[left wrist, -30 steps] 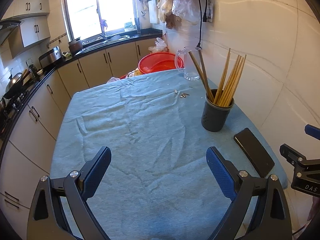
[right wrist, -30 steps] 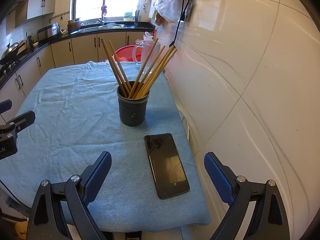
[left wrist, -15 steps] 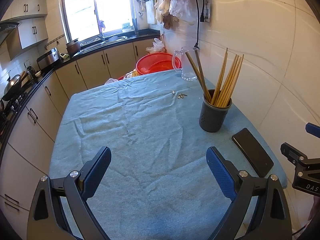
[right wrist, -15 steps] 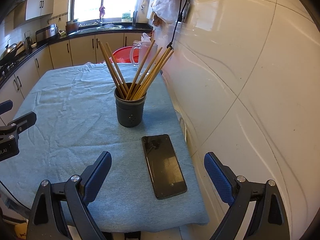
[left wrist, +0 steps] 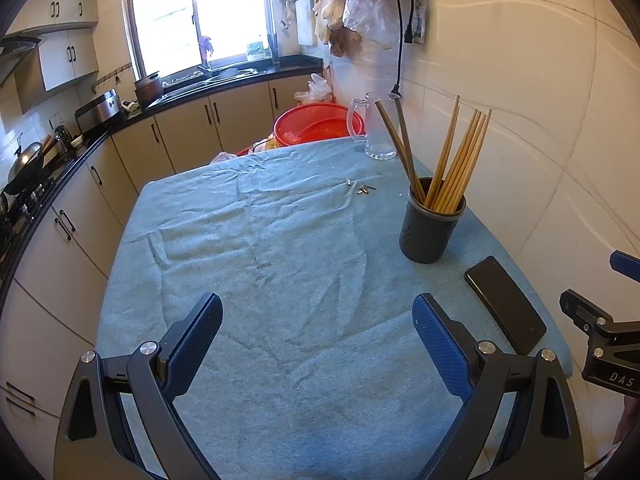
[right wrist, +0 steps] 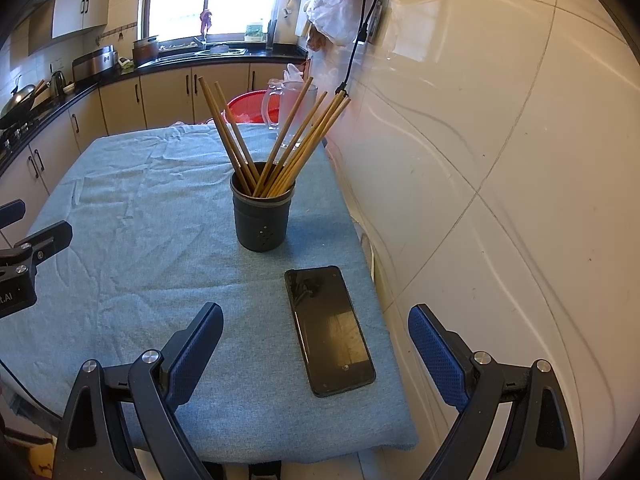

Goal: Organize utensils

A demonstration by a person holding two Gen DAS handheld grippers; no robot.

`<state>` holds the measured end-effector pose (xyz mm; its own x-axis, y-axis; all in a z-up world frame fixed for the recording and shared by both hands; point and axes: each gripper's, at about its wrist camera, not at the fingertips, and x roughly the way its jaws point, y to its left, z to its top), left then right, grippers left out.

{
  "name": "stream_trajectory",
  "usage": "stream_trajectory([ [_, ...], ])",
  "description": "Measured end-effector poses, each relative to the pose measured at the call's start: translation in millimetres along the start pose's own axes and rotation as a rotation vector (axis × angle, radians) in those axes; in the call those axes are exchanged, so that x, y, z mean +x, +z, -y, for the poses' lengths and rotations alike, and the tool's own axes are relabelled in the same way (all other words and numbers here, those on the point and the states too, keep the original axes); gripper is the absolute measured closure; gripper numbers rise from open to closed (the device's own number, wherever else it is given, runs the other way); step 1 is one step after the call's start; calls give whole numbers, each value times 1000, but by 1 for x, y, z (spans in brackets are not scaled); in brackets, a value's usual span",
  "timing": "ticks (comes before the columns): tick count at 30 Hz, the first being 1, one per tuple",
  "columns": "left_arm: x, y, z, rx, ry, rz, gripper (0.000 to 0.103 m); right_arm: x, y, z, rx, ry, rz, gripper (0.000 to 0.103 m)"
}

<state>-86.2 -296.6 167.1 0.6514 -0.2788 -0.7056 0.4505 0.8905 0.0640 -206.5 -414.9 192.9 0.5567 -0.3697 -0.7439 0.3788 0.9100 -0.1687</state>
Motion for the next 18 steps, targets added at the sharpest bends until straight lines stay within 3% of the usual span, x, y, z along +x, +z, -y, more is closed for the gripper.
stream_trajectory([
  [18,4,2,-10,-28,14,-2,8,8,8,-14,-44,26,-4,7],
])
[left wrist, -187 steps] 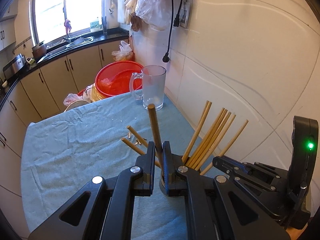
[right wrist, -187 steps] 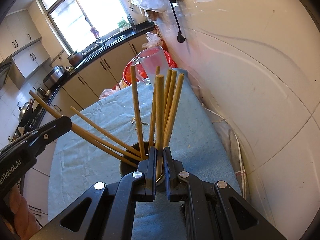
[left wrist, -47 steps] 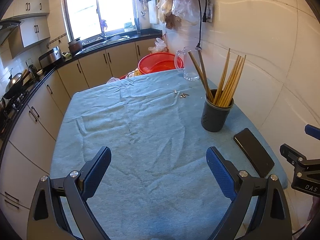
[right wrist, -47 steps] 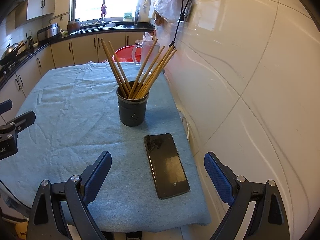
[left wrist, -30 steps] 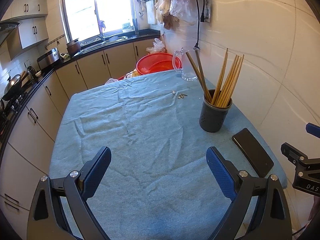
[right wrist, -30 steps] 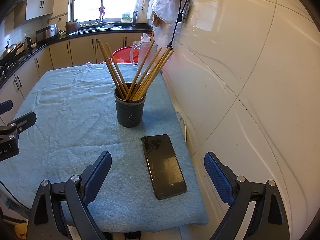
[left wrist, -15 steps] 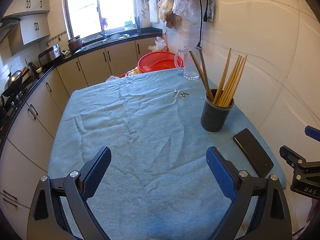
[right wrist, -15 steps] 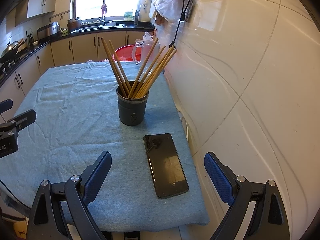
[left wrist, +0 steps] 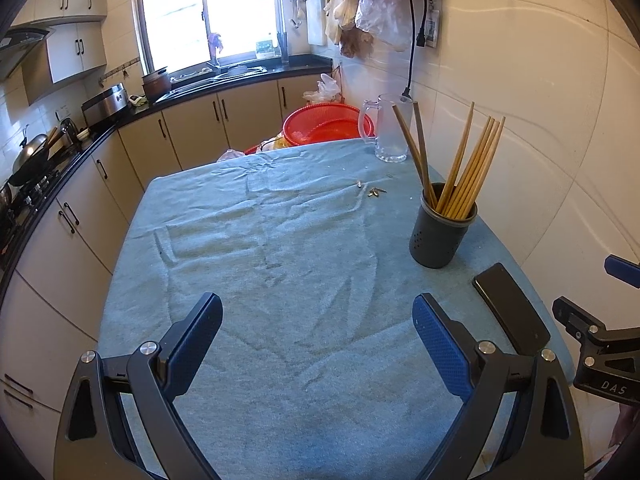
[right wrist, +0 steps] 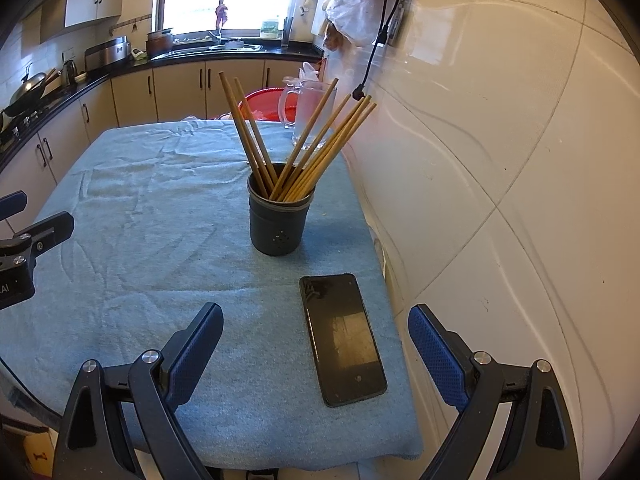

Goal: Organize utensils

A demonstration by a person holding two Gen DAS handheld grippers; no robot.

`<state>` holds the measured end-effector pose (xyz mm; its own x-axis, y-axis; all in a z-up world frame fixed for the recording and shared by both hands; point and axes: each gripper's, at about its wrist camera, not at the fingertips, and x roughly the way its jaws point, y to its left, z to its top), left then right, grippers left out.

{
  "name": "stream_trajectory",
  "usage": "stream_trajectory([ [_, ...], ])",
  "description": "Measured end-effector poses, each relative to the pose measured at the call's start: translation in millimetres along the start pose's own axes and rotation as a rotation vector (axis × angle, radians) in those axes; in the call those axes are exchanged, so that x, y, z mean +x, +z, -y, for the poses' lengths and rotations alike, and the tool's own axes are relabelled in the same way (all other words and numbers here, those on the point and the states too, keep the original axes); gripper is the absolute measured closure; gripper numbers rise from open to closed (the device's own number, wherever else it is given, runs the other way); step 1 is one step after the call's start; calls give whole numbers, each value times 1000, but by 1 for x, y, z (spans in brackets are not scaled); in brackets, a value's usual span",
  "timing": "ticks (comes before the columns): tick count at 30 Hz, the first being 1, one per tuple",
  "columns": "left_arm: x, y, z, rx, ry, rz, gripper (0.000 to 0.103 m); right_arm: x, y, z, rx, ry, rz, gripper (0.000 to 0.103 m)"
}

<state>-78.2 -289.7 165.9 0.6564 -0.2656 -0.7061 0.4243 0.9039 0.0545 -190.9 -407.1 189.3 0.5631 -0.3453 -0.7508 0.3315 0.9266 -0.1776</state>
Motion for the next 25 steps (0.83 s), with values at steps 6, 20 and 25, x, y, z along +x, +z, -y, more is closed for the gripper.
stream_trajectory([
  [6,0,4,0,-1,-12,2,8,0,2,-2,-6,-1,0,7],
  [20,-3,7,-1,-8,-21,15,8,-7,1,-4,5,-7,-8,7],
  [25,-2,6,-24,-86,-40,17,8,-2,-1,-8,5,2,-24,7],
])
